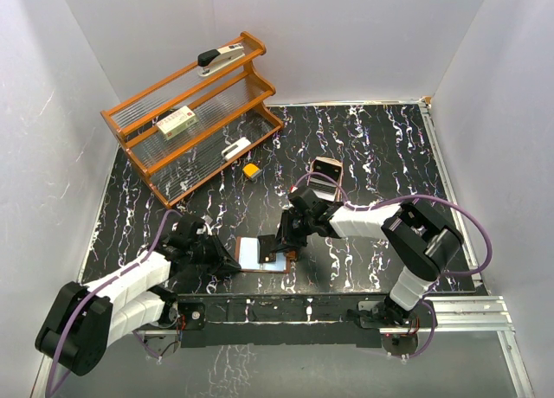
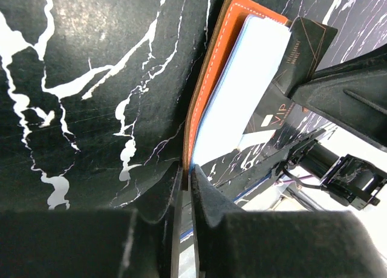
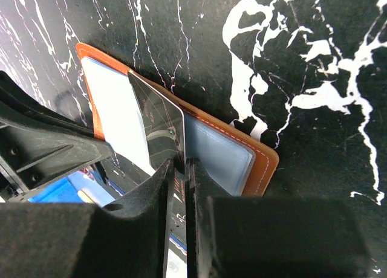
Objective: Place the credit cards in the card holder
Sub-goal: Insert the credit card into the card holder.
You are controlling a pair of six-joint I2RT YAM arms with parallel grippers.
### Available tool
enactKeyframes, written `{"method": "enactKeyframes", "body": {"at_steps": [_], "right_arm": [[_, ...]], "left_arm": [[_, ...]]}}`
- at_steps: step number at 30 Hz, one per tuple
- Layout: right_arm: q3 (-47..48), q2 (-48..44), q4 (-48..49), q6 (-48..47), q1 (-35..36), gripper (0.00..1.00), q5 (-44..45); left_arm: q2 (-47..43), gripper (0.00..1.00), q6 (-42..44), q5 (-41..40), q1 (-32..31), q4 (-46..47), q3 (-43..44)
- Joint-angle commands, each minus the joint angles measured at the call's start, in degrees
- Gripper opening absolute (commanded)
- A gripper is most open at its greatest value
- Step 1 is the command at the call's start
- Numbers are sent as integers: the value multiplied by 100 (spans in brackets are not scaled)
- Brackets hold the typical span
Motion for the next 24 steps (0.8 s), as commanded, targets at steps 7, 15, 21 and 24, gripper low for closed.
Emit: {"method": "enactKeyframes", "body": {"at_steps": [7, 15, 21, 24], "right_arm": [[-48, 84, -20, -115, 202, 8, 26], [-56, 79, 109, 123, 355, 9, 130], [-58, 79, 291, 349, 365, 7, 185], [-81, -12, 310, 416, 365, 5, 328]], "left_arm": [[-161, 0, -69, 151, -17, 108, -59], [-18, 0, -108, 207, -20, 278, -83], [-125, 0, -296, 306, -26, 486, -210], [-128, 0, -447, 369, -26, 642, -304]]}}
